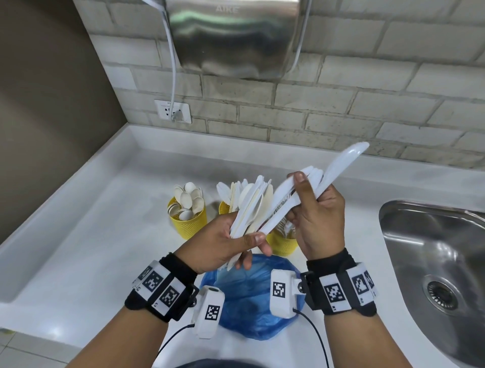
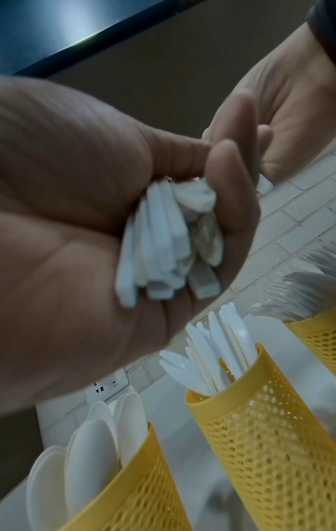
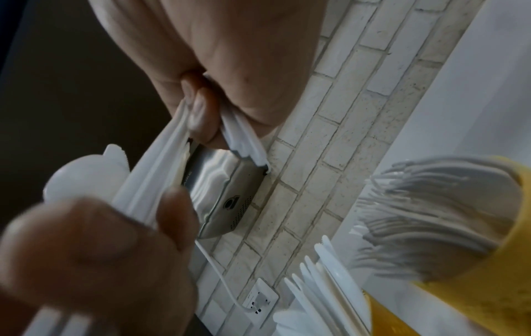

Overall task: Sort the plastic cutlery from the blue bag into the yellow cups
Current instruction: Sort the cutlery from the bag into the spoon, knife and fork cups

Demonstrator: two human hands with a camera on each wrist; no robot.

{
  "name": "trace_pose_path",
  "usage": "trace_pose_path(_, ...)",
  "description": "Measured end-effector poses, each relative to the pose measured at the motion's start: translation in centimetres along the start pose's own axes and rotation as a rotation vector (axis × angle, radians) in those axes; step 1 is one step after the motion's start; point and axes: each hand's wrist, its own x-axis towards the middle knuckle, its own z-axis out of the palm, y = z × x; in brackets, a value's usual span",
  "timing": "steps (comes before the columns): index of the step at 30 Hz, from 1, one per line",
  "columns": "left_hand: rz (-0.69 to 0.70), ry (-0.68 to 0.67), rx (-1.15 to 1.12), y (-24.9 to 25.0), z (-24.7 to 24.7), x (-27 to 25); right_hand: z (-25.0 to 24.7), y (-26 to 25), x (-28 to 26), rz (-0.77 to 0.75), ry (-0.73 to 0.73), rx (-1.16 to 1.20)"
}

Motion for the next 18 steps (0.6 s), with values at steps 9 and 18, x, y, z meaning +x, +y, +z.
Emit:
trace_pose_path(9, 0.008, -0.002, 0.076, 0.0, 0.1, 0.1, 0.1, 0.4, -0.2, 0.006, -0.083, -0.049)
trace_pose_path(18, 0.017, 0.021, -0.003, 0.0, 0.0, -0.1, -1.7, -2.2, 2.7, 0.022, 0.518, 0.550)
